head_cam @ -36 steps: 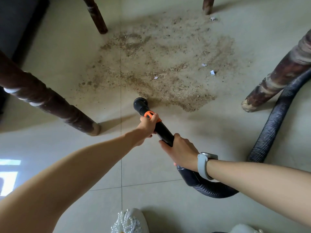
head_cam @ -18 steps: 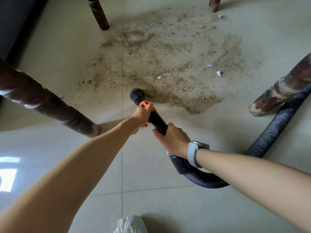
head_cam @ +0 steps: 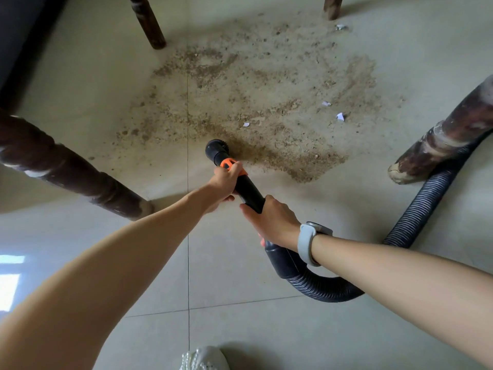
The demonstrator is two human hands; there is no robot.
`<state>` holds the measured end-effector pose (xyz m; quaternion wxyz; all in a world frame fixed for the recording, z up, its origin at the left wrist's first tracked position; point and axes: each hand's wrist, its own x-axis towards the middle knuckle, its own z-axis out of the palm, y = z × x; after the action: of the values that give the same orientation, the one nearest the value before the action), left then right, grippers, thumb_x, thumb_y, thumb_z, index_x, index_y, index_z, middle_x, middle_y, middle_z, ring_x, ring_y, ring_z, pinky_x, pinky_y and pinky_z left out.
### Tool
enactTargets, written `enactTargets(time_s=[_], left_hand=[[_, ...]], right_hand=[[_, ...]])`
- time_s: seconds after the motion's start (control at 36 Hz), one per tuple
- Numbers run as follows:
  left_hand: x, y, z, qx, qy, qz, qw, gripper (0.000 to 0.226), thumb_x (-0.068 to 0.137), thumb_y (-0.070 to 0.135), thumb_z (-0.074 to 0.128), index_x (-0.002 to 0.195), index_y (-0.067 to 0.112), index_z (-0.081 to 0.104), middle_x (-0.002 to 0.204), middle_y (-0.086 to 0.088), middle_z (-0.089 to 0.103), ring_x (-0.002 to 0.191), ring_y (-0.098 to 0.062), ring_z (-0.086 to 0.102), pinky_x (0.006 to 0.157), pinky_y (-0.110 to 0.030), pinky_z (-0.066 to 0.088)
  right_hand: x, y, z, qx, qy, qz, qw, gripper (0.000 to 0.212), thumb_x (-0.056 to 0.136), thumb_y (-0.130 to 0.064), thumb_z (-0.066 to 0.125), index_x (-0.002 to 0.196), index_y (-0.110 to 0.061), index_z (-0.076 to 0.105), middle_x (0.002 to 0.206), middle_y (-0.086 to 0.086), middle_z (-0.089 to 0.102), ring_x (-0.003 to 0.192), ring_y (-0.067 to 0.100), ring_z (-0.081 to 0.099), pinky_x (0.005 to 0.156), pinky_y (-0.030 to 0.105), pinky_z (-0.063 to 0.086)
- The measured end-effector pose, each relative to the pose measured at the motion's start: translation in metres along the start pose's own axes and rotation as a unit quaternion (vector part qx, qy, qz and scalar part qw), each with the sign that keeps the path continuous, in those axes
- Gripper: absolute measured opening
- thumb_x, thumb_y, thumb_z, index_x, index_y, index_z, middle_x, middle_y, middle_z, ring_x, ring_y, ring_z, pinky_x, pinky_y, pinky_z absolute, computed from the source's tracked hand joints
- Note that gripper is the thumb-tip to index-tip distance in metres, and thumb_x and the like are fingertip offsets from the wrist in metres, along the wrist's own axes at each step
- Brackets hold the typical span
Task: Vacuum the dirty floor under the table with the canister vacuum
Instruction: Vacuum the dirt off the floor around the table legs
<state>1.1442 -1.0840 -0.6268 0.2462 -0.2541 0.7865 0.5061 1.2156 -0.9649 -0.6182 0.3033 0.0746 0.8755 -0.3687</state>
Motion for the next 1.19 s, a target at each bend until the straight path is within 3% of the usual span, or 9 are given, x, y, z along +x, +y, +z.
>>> enactTargets(time_s=[0.33, 0.64, 0.86, 0.97, 1.19], left_hand=[[-0.025, -0.013, 0.031, -0.006, -0.019, -0.023, 1.000, 0.051, 0.096, 0.042, 0.043, 0.131, 0.006, 0.032, 0.093, -0.010, 0.054, 0.072, -0.017, 0.053, 0.058, -0.027, 0.043], [-0.049, -0.025, 0.057, 0.010, -0.035, -0.015, 0.999, 0.052, 0.099, 0.039, 0.042, 0.134, 0.003, 0.028, 0.084, -0.004, 0.047, 0.071, -0.014, 0.050, 0.057, -0.026, 0.043], [-0.037, -0.021, 0.054, 0.023, -0.036, -0.004, 0.999, 0.053, 0.099, 0.039, 0.041, 0.136, 0.004, 0.026, 0.096, -0.008, 0.050, 0.076, -0.016, 0.050, 0.056, -0.026, 0.042], [-0.018, -0.012, 0.045, 0.018, -0.027, -0.006, 0.999, 0.053, 0.098, 0.041, 0.040, 0.134, 0.004, 0.030, 0.105, -0.011, 0.050, 0.089, -0.024, 0.052, 0.058, -0.027, 0.042], [0.018, -0.005, 0.019, 0.001, -0.022, -0.007, 1.000, 0.049, 0.094, 0.041, 0.043, 0.127, 0.006, 0.043, 0.096, -0.011, 0.057, 0.080, -0.022, 0.056, 0.061, -0.028, 0.043]], right_hand=[[-0.036, 0.033, -0.003, 0.008, 0.004, 0.025, 1.000, 0.045, 0.089, -0.057, 0.046, 0.098, -0.013, 0.046, 0.082, 0.008, 0.067, 0.072, 0.029, 0.068, 0.074, 0.041, 0.057], [-0.069, 0.058, -0.002, -0.007, 0.023, 0.040, 0.999, 0.044, 0.091, -0.059, 0.044, 0.095, -0.015, 0.043, 0.078, 0.002, 0.062, 0.068, 0.026, 0.067, 0.069, 0.037, 0.056], [-0.060, 0.051, -0.001, 0.013, 0.026, 0.048, 0.998, 0.045, 0.091, -0.058, 0.044, 0.098, -0.013, 0.045, 0.078, 0.003, 0.061, 0.069, 0.026, 0.068, 0.069, 0.036, 0.056], [-0.043, 0.037, -0.005, 0.014, 0.026, 0.038, 0.999, 0.045, 0.091, -0.057, 0.044, 0.099, -0.012, 0.045, 0.083, 0.006, 0.065, 0.073, 0.028, 0.068, 0.072, 0.038, 0.056], [-0.010, 0.013, -0.007, -0.005, 0.032, 0.015, 0.999, 0.042, 0.092, -0.055, 0.045, 0.096, -0.013, 0.043, 0.081, 0.004, 0.060, 0.075, 0.030, 0.065, 0.066, 0.033, 0.049]])
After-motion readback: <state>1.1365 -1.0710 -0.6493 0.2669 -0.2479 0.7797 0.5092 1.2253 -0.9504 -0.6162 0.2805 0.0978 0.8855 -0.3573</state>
